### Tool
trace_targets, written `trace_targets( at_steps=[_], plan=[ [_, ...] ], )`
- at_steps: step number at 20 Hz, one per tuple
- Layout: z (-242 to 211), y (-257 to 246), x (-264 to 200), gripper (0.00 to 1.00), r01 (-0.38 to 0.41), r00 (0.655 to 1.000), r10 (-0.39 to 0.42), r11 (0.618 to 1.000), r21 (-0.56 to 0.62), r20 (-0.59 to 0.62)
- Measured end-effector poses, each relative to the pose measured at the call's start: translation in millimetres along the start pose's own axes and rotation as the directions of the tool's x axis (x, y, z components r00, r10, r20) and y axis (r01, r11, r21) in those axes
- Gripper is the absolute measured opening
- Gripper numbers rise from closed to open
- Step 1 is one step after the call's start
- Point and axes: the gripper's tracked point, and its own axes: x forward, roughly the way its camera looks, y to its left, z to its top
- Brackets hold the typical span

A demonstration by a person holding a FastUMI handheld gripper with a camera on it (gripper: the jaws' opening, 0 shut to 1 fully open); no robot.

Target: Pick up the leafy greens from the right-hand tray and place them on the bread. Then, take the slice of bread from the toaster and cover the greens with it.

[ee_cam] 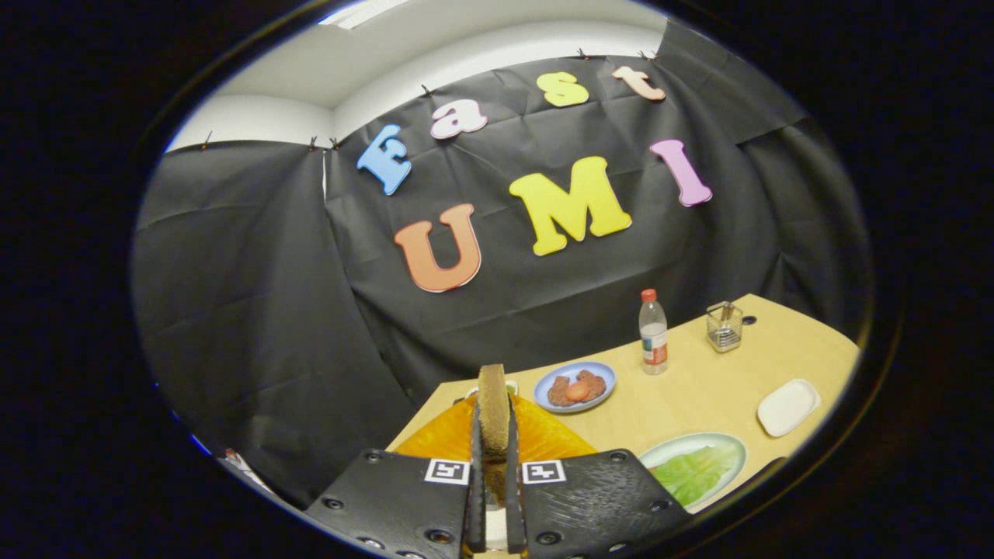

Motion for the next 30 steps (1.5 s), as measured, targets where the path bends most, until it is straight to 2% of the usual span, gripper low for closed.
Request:
trace_targets(
  at_steps=[5, 10, 21, 30],
  plan=[
    [13.9, -54.6, -22.0, 0.10, 0.075, 0.995, -0.074, 0.997, -0.016, 0.066],
    [-1.8, -103.8, -32.0, 0.10, 0.141, 0.986, -0.138, 0.990, -0.030, 0.094],
    [-89.7, -160.1, 3.8, 0.10, 0.193, 0.980, -0.192, 0.981, 0.014, -0.057],
    [-130.7, -183.7, 14.6, 0.10, 0.229, 0.970, -0.216, 0.966, 0.116, -0.116]
  ],
)
